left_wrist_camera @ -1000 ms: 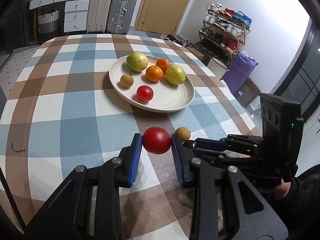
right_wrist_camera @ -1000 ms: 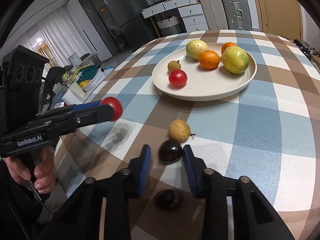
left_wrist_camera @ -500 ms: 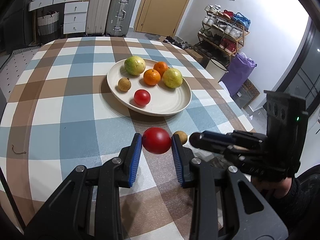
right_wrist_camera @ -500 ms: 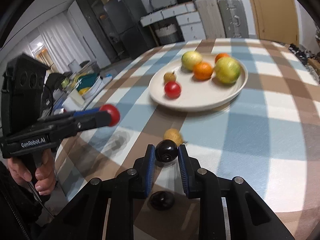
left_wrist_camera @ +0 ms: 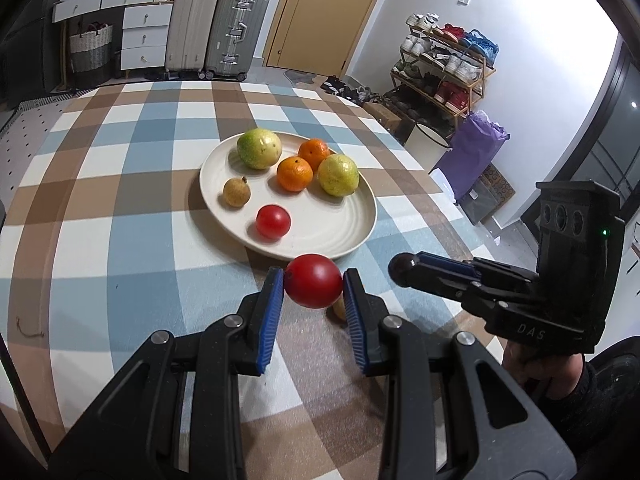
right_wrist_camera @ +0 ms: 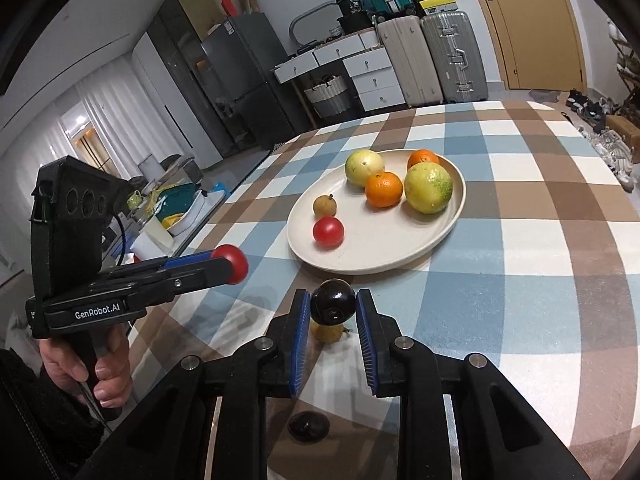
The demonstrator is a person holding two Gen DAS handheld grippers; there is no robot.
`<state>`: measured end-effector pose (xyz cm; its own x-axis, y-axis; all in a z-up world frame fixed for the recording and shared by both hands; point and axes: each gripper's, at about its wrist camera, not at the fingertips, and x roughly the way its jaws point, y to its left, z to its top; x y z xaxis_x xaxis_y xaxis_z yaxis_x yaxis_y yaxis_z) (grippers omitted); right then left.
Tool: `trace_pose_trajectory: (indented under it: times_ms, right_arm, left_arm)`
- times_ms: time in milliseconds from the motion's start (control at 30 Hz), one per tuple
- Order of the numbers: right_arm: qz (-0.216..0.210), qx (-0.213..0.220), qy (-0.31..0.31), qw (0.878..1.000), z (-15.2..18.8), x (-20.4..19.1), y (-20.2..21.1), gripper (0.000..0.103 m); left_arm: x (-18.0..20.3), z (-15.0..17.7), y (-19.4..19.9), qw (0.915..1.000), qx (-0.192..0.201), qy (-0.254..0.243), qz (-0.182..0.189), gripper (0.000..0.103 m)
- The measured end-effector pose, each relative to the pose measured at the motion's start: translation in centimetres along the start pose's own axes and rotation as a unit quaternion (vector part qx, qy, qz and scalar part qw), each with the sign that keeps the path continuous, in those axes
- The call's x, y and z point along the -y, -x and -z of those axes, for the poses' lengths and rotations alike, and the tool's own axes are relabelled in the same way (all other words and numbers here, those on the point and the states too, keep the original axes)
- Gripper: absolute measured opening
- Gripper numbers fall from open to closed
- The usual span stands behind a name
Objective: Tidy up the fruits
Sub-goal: 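Carry the tomato and plum over the plate and open both grippers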
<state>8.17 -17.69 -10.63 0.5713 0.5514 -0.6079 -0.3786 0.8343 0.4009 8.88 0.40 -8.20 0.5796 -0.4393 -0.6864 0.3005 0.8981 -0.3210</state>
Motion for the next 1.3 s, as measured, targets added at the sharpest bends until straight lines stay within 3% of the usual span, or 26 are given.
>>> trace_pose_trajectory:
  times_ms: [733,1300]
  right_arm:
    - [-0.027,-0.011,-0.007,1.0,-6.6,1.9,-5.2,0.024]
    - [-0.028,-0.046,-0.02,0.998,-9.0,3.6,-9.7,0.024]
  left_arm:
    - [-2.5,-8.1,-6.7,0.9996,-0.024,0.014,0.008,0.027]
    - [-4.9,-10.8,-11.3,0.9987,-0.048,0.016,0.006,0.027]
